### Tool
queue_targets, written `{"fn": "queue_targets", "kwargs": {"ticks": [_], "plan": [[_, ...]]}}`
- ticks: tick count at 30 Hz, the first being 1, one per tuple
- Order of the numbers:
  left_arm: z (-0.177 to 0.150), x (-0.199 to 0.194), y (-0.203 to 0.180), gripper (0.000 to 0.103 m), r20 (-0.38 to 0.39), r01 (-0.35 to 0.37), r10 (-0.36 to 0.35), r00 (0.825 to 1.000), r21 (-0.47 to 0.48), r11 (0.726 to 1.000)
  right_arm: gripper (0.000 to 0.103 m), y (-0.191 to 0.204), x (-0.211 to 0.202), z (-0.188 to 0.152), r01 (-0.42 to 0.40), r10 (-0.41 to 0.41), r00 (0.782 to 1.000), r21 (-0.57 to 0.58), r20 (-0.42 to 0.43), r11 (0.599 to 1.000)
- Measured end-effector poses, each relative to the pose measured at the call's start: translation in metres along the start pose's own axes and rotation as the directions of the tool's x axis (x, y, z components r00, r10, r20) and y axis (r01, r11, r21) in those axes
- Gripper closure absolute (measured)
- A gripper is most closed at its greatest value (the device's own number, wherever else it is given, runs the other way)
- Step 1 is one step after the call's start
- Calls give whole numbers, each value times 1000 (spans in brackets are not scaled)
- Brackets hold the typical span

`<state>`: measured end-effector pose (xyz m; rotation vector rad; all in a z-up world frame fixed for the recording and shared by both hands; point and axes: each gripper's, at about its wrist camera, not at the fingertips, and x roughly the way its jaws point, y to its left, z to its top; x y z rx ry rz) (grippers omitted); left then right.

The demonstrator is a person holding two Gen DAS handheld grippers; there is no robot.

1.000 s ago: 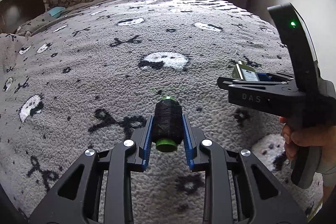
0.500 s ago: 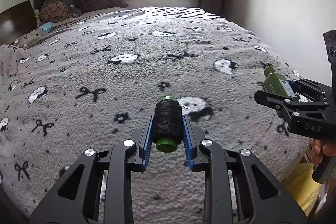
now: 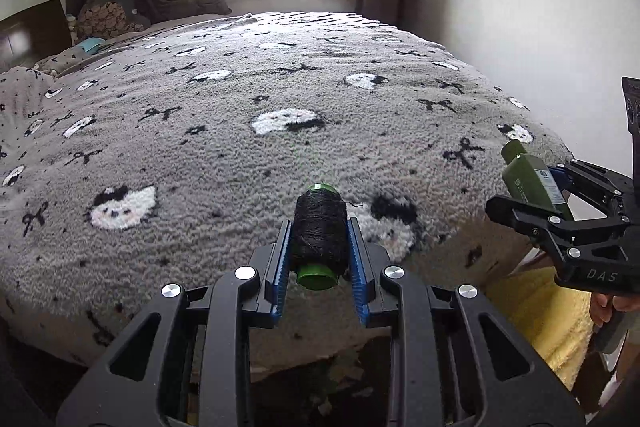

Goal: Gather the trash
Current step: 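Carry both held items below the bed edge over the bin, then open both tools to drop the spool and bottle into the bin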

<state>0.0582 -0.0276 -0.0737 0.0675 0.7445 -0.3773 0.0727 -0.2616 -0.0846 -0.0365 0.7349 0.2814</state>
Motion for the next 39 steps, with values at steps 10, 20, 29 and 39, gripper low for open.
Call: {"fn": "queue_targets", "kwargs": {"ticks": [10, 20, 29, 39], "plan": [[-78, -5, -11, 78, -107, 6, -9, 994, -22, 1000, 39, 24, 20, -80, -65, 67, 984, 20, -164, 998], [-144, 40, -8, 78, -291, 10, -26, 956, -58, 998, 39, 37, 61, -132, -98, 123, 934, 91, -334, 991], [-189, 93, 3, 78, -449, 10, -62, 892, -118, 993, 39, 46, 100, -157, -80, 125, 892, 121, -435, 989], [-204, 119, 15, 77, -496, -8, -77, 865, -166, 986, 38, 41, 124, -166, -55, 127, 867, 160, -482, 986]]}}
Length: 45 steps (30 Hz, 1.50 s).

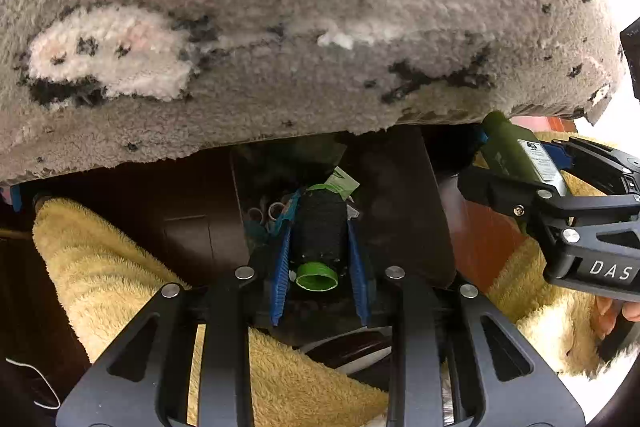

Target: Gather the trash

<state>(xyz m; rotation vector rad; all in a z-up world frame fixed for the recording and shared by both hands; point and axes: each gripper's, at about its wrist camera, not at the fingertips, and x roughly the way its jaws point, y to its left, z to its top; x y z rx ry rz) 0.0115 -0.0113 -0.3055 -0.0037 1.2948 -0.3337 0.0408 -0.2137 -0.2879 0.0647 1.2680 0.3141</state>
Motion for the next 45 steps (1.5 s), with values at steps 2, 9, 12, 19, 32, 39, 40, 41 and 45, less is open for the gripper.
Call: {"fn": "queue_targets", "kwargs": {"ticks": [2, 9, 12, 19, 32, 39, 40, 41, 45], "plan": [[0, 1, 1, 71, -2, 3, -3, 1000, -4, 1000, 34, -2, -1, 1, -2, 2, 1000, 2, 2, 1000], [6, -14, 5, 44, 35, -19, 19, 999, -9, 1000, 24, 0, -15, 12, 30, -29, 999, -3, 41, 1000], [12, -30, 7, 30, 75, -37, 38, 996, -5, 999, 17, -1, -27, 14, 50, -50, 996, -2, 74, 999], [21, -74, -9, 9, 192, -72, 68, 979, 17, 997, 12, -11, -71, 18, 79, -82, 979, 22, 186, 997], [35, -213, -53, 8, 555, -162, 112, 824, 42, 986, 3, -7, -219, 23, 199, -215, 785, 92, 581, 976], [29, -288, -75, 8, 698, -224, 135, 704, 37, 974, 3, 8, -279, 19, 271, -270, 668, 111, 694, 956], [29, -297, -78, 8, 711, -219, 128, 691, 38, 975, 3, 9, -286, 19, 279, -276, 656, 115, 703, 953], [27, -301, -81, 8, 722, -220, 126, 680, 37, 975, 3, 12, -293, 19, 287, -282, 641, 118, 714, 951], [27, -323, -88, 8, 760, -246, 144, 633, 22, 969, 3, 19, -318, 16, 328, -326, 582, 152, 745, 932]]}}
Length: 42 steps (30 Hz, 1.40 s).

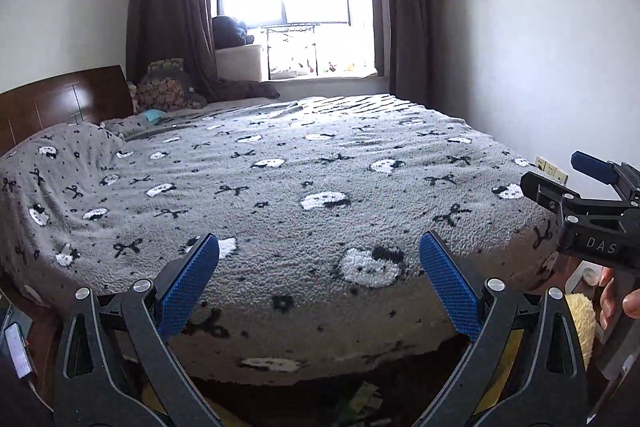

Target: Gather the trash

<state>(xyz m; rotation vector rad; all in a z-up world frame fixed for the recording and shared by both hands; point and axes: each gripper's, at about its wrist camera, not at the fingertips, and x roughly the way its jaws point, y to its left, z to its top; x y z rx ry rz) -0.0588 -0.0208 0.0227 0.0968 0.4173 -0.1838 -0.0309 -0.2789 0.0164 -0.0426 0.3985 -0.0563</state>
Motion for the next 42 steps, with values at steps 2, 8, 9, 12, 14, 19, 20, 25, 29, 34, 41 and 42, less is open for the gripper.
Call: {"fn": "queue_targets", "kwargs": {"ticks": [2, 8, 9, 12, 14, 19, 20, 25, 29, 34, 41, 42], "plan": [[5, -2, 0, 8, 11, -21, 21, 1000, 5, 1000, 3, 0, -5, 3, 22, -22, 1000, -10, 11, 1000], [8, -6, 9, 8, 16, -58, 59, 998, -18, 998, 3, -1, -13, 7, 58, -58, 998, -1, 20, 998], [8, -5, 10, 8, 16, -63, 63, 998, -21, 998, 3, -1, -14, 7, 61, -61, 998, 3, 21, 998], [8, -6, 12, 8, 16, -69, 69, 997, -29, 997, 3, -2, -15, 9, 59, -59, 998, 11, 24, 998], [8, -6, 12, 8, 20, -69, 69, 997, -29, 997, 3, -1, -16, 9, 60, -60, 998, 12, 26, 998], [10, -8, 11, 8, 28, -66, 67, 997, -26, 997, 3, -2, -16, 9, 54, -55, 998, 18, 26, 998], [10, -9, 10, 8, 30, -65, 66, 997, -26, 998, 3, -2, -16, 9, 54, -54, 998, 20, 26, 998], [9, -10, 10, 8, 35, -64, 65, 997, -27, 998, 3, -2, -17, 9, 51, -52, 998, 25, 30, 998], [9, -9, 10, 8, 36, -62, 63, 997, -27, 998, 3, -1, -17, 9, 49, -50, 998, 28, 31, 998], [9, -10, 10, 8, 36, -65, 66, 997, -28, 998, 3, 0, -16, 9, 48, -49, 998, 29, 29, 998], [10, -11, 9, 8, 37, -63, 65, 997, -30, 998, 3, 1, -18, 9, 44, -45, 998, 33, 33, 998], [11, -11, 10, 8, 37, -64, 65, 997, -32, 997, 3, 1, -18, 9, 43, -44, 998, 35, 34, 998]]}}
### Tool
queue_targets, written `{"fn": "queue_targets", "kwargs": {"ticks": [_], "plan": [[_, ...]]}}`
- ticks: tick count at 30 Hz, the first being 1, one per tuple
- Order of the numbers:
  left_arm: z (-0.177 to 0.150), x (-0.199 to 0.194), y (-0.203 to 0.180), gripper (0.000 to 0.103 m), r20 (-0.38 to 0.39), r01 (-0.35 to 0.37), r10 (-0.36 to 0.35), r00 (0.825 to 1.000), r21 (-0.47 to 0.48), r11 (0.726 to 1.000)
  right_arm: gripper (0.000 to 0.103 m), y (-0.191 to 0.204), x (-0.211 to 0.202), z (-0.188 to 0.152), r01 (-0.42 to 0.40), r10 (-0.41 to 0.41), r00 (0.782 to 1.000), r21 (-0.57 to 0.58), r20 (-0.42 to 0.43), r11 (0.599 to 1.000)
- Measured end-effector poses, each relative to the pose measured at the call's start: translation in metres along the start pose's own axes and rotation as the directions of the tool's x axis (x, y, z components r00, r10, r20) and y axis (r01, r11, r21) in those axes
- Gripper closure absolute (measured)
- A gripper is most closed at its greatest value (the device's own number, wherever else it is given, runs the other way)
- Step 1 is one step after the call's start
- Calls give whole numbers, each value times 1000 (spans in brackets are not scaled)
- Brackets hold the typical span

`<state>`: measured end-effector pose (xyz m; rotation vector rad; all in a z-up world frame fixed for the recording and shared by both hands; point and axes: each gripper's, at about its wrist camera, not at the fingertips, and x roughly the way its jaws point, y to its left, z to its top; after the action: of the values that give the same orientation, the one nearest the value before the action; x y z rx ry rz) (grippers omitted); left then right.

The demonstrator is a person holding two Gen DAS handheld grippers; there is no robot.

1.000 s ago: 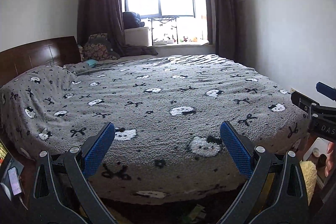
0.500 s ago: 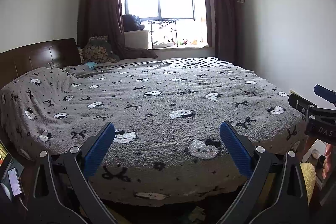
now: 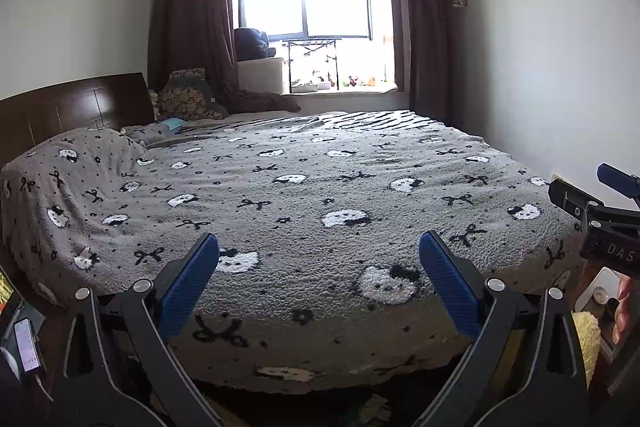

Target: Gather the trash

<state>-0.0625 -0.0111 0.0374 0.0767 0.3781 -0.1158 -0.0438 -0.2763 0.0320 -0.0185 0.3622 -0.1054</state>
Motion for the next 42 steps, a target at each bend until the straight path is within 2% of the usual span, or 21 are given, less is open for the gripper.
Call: {"fn": "queue_targets", "kwargs": {"ticks": [42], "plan": [[4, -4, -4, 8, 10, 1, -1, 1000, -12, 1000, 3, 6, -4, 1, -12, 12, 1000, 7, 1, 1000]]}}
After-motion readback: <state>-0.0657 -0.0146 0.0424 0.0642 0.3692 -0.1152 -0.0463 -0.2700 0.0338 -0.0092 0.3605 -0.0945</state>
